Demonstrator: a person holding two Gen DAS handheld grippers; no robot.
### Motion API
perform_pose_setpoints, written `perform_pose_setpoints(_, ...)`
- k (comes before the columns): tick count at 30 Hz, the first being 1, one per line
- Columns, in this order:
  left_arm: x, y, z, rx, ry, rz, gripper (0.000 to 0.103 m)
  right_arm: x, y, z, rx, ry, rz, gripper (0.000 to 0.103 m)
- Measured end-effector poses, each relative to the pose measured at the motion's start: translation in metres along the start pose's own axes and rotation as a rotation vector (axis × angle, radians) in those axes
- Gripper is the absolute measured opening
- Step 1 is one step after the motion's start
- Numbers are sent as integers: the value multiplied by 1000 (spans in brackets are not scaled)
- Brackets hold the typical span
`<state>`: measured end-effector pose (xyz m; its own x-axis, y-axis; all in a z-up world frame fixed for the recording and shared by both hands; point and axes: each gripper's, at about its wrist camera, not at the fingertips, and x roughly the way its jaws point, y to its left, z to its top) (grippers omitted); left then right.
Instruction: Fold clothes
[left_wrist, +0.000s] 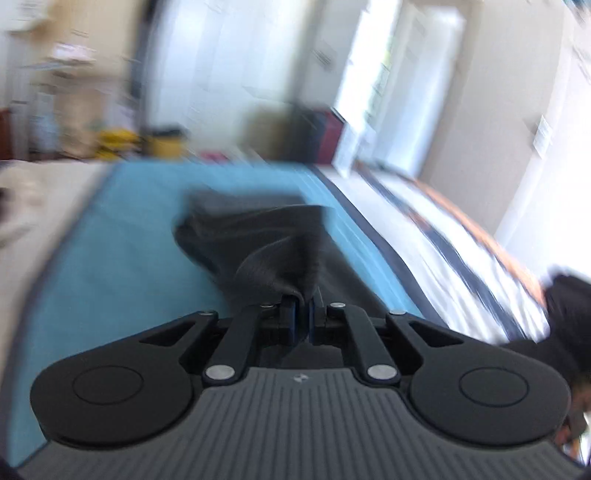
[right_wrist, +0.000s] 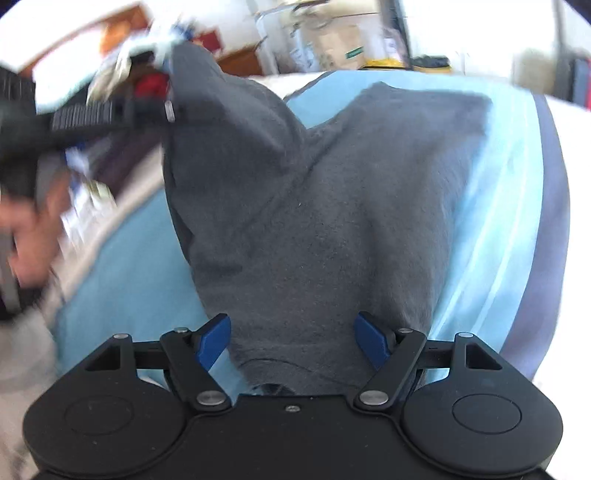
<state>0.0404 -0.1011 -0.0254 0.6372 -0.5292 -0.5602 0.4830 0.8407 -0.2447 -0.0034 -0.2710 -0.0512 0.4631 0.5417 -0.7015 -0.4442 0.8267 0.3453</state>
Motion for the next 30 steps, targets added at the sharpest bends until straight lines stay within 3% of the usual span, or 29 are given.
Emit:
perform_pose_setpoints(3, 34, -13, -20, 18, 123, -122, 19, -1, -4, -8, 35, -28, 23, 79)
perform_pose_setpoints(4, 42, -11, -26, -3, 171, -144, 31, -1, -3, -8, 25, -25, 20, 79)
perform_pose_setpoints(5, 49, -10, -32, -25, 220, -163, 37, 0, -1, -7, 12, -19, 15, 79)
perform_pose_setpoints(10, 30, 26, -33, -239, 199, -221, 46, 0, 5, -8, -38, -7, -8, 79)
perform_pose_setpoints(13, 10, 50, -27, -321, 126, -189, 56, 2, -2, -4, 21, -17, 14, 80)
perform_pose_setpoints(16, 6, 69, -24, -335, 106, -75, 56, 5, -17, 4, 137, -43, 52, 80)
perform_pose_setpoints(19, 16, 91, -30, -383, 136, -10, 56, 6, -24, 12, 221, -85, 46, 79)
perform_pose_setpoints(22, 27, 100, -36, -409, 173, 3, 56, 16, -17, 18, 196, -81, 2, 78)
perform_pose_setpoints(23, 30, 100, -37, -401, 188, 10, 56, 19, -13, 19, 179, -88, -26, 69)
perform_pose_setpoints(25, 36, 97, -39, -386, 211, 23, 56, 22, -3, 21, 114, -110, -128, 15)
perform_pose_setpoints(26, 36, 96, -39, -380, 216, 27, 56, 22, 5, 22, 59, -100, -183, 7)
perform_pose_setpoints(30, 32, 91, -39, -380, 232, 6, 56, 20, 34, 23, -141, -23, -384, 13)
